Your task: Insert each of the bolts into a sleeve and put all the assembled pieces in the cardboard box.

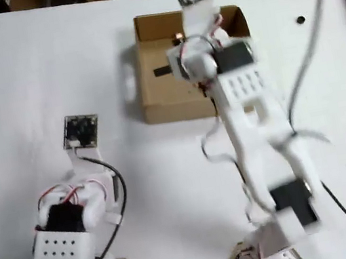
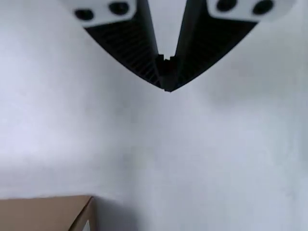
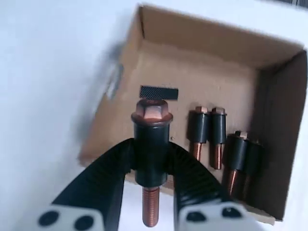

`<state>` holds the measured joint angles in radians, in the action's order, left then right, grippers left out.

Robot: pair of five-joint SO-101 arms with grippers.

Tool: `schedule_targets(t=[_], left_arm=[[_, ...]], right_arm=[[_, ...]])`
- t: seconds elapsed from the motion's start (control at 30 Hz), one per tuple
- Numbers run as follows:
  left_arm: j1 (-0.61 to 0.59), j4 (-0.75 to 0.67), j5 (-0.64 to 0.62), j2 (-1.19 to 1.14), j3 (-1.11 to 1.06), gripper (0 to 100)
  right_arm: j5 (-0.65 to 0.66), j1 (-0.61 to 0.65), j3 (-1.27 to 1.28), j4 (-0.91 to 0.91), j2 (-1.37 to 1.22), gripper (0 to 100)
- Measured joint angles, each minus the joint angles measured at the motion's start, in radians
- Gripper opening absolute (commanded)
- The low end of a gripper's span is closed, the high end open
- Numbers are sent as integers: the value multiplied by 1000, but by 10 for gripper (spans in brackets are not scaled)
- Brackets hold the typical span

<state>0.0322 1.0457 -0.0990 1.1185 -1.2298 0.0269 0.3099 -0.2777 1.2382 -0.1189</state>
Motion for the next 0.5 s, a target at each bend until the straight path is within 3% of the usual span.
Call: schedule_targets(t=[0.5], left_arm=[[-2, -37, 0, 0, -61, 22]], right_arm=[[0, -68, -493, 71, -735, 24]])
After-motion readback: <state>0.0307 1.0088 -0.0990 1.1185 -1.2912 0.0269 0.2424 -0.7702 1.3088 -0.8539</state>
